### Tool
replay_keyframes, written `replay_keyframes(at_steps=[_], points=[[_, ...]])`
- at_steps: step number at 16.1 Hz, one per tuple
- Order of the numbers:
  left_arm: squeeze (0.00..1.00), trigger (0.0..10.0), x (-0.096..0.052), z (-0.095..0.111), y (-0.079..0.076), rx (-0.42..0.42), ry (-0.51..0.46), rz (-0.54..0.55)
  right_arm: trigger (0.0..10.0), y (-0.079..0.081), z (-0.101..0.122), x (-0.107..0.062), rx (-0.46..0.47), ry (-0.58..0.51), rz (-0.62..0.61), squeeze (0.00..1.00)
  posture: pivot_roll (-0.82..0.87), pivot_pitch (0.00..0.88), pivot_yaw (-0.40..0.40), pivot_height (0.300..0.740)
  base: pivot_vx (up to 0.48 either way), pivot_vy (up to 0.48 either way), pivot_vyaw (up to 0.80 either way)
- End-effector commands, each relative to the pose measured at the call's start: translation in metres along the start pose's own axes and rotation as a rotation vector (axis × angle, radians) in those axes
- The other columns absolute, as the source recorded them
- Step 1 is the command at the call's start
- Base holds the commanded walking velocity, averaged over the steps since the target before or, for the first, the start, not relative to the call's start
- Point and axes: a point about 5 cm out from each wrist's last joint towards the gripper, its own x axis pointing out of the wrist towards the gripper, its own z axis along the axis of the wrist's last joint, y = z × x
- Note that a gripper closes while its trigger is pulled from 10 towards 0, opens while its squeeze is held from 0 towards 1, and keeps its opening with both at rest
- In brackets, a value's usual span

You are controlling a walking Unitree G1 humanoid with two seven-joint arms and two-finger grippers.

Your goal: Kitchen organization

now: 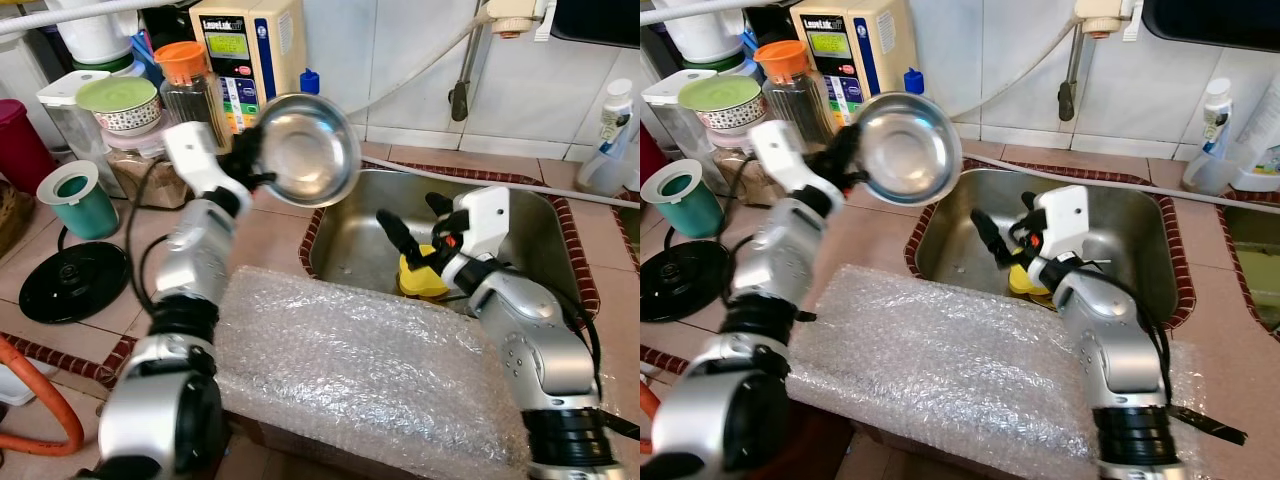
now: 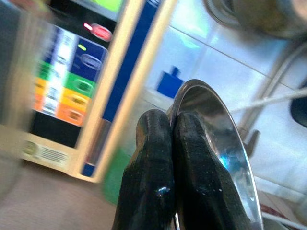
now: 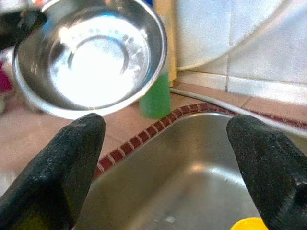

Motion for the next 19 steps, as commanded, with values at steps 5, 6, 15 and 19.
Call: replay_keyframes(at_steps=[5,6,15,19], points=[[0.0,0.0,-0.004,-0.01,-0.037,-0.024,-0.01,-0.147,10.0,-0.001,0.024,0.023,0.259,-0.106,-0.082,0.0,-0.01,0.0,0.053,0.74,0.0,0.0,0.0],[0.0,0.0,-0.006,-0.012,-0.041,-0.042,-0.016,-0.153,10.0,0.002,0.023,0.027,0.26,-0.101,-0.081,0.0,-0.01,0.0,0.046,0.74,0.0,0.0,0.0],[0.0,0.0,-0.009,0.002,-0.063,-0.091,-0.057,-0.225,1.5,-0.003,0.027,0.036,0.34,-0.118,-0.123,0.0,0.0,0.0,0.045,0.74,0.0,0.0,0.0],[0.0,0.0,-0.012,0.002,-0.067,-0.119,-0.049,-0.251,0.0,-0.007,0.029,0.037,0.415,-0.141,-0.143,0.0,-0.01,0.0,0.048,0.74,0.0,0.0,0.0]])
